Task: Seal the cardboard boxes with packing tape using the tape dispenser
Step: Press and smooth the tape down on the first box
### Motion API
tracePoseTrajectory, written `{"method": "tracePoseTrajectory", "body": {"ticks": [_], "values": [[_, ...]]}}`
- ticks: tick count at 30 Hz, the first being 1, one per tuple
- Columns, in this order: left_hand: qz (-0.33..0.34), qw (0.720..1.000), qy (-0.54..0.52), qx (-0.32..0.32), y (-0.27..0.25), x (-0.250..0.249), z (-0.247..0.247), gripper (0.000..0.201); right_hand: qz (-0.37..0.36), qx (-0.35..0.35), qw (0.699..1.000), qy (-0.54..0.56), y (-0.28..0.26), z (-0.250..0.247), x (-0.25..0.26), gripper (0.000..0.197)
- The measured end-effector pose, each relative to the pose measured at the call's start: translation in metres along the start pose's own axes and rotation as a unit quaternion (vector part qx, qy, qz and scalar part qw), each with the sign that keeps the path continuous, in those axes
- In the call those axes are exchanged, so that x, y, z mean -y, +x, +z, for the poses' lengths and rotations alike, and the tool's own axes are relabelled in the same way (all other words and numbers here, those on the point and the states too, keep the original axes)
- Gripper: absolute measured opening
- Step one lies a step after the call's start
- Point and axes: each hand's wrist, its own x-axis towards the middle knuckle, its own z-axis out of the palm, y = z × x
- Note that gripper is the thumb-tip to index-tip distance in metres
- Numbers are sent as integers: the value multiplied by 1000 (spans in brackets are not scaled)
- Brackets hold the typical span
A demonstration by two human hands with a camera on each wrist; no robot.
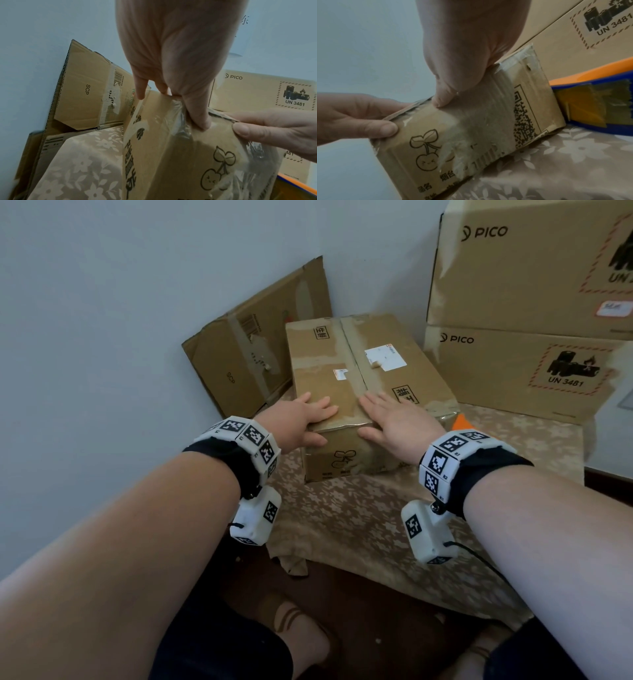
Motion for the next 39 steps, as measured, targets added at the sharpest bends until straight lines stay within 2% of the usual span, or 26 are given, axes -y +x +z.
{"method": "tracePoseTrajectory", "body": {"ticks": [4, 10, 13, 17, 21, 24, 30, 35, 39], "values": [[-8, 1000, 16, 6, 0, -2, 3, 69, 4, 22, 1000, 14, -2, -4, -10, 57], [-54, 996, 62, -29, -5, -8, 17, 80, 37, 35, 999, 11, -15, -7, -30, 49], [-80, 996, 34, -14, -8, -11, 21, 85, 57, 40, 998, 3, -22, -8, -25, 48], [-77, 997, -17, -11, -16, -17, 22, 89, 88, 63, 994, 1, -32, -17, -17, 48], [-84, 996, 10, 3, -28, -33, 19, 102, 145, 38, 989, 10, -53, -25, -26, 51], [-86, 996, 26, 8, -38, -47, 16, 109, 176, 46, 983, 3, -72, -29, -33, 53], [-62, 998, -8, -4, -55, -76, 12, 99, 190, 45, 981, 19, -100, -40, -29, 47], [-5, 994, -106, -20, -62, -105, 8, 83, 179, 53, 982, 30, -115, -48, -23, 58], [44, 986, -155, -46, -59, -129, 1, 73, 174, 37, 983, 49, -126, -55, -19, 60]]}}
